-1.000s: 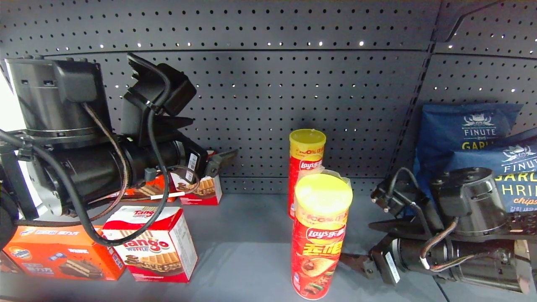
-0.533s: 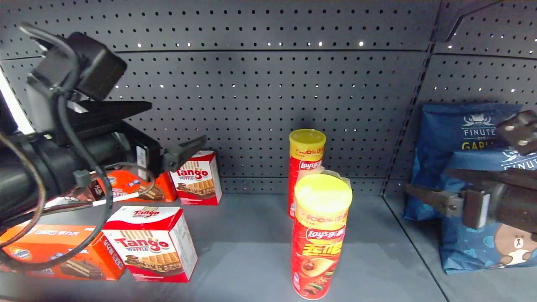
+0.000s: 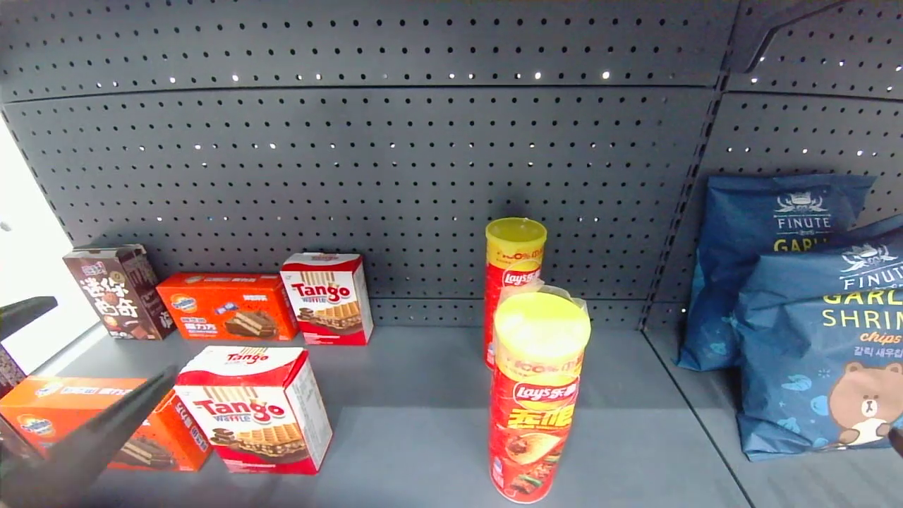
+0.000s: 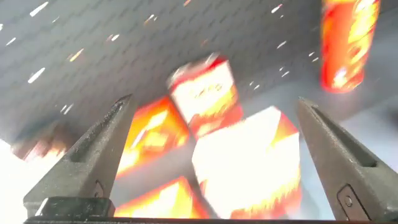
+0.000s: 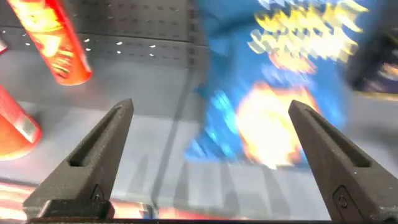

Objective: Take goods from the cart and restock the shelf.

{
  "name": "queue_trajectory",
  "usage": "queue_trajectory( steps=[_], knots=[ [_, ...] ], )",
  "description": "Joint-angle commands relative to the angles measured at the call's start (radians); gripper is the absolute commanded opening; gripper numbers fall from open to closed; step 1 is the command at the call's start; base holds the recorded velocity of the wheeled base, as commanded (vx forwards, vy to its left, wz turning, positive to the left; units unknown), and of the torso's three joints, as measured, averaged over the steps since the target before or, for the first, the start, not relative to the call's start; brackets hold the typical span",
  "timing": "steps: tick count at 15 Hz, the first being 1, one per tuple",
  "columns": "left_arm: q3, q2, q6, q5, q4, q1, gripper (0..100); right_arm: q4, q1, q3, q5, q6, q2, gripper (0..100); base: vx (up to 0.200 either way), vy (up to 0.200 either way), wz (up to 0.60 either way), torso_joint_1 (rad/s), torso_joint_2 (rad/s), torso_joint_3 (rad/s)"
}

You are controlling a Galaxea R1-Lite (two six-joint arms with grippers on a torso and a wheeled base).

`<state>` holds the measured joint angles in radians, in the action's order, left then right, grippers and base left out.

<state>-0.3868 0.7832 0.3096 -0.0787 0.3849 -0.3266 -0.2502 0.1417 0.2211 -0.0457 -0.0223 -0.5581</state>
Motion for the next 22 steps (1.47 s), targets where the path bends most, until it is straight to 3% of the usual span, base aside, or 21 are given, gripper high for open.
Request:
queue_trajectory(
  steps=[1, 2, 3, 5, 8, 10, 13, 15, 18, 19, 22],
  knots=[
    [0.180, -0.302, 0.002, -0.088, -0.084, 0.015, 100, 0.002, -0.051, -0.201, -0.002, -0.004, 0.305, 100, 0.000, 0.000, 0.00, 0.000, 0.00, 0.000],
    [0.195, -0.424, 0.005, -0.099, -0.219, 0.017, 100, 0.108, -0.053, -0.221, 0.001, -0.001, 0.465, 100, 0.000, 0.000, 0.00, 0.000, 0.00, 0.000],
    [0.190, -0.464, 0.009, -0.099, -0.273, 0.018, 100, 0.170, -0.053, -0.221, -0.002, 0.009, 0.489, 100, 0.000, 0.000, 0.00, 0.000, 0.00, 0.000],
    [0.175, -0.596, 0.039, -0.096, -0.432, 0.020, 100, 0.175, -0.051, -0.221, 0.089, 0.004, 0.475, 100, 0.000, 0.000, 0.00, 0.000, 0.00, 0.000],
    [0.187, -0.634, 0.039, -0.082, -0.463, 0.012, 100, 0.178, -0.051, -0.221, 0.144, 0.001, 0.475, 100, 0.000, 0.000, 0.00, 0.000, 0.00, 0.000],
    [0.217, -0.641, 0.037, 0.025, -0.463, 0.006, 100, 0.180, -0.053, -0.221, 0.173, -0.001, 0.475, 100, 0.000, 0.000, 0.00, 0.000, 0.00, 0.000],
    [0.309, -0.682, 0.036, 0.109, -0.463, 0.006, 100, 0.181, -0.051, -0.221, 0.129, 0.002, 0.475, 100, 0.000, 0.000, 0.00, 0.000, 0.00, 0.000],
    [0.321, -0.697, 0.009, 0.137, -0.463, 0.011, 100, 0.181, -0.051, -0.221, 0.132, 0.002, 0.475, 100, 0.000, 0.000, 0.00, 0.000, 0.00, 0.000],
    [0.330, -0.696, -0.158, 0.143, -0.460, 0.001, 100, 0.183, -0.053, -0.221, 0.135, 0.004, 0.475, 100, 0.000, 0.000, 0.00, 0.000, 0.00, 0.000],
    [0.332, -0.696, -0.184, 0.145, -0.460, -0.003, 100, 0.183, -0.053, -0.221, 0.136, 0.007, 0.475, 100, 0.000, 0.000, 0.00, 0.000, 0.00, 0.000],
    [0.332, -0.766, -0.188, 0.145, -0.460, 0.008, 100, 0.181, -0.051, -0.221, 0.130, 0.012, 0.475, 100, 0.000, 0.000, 0.00, 0.000, 0.00, 0.000]
  ],
)
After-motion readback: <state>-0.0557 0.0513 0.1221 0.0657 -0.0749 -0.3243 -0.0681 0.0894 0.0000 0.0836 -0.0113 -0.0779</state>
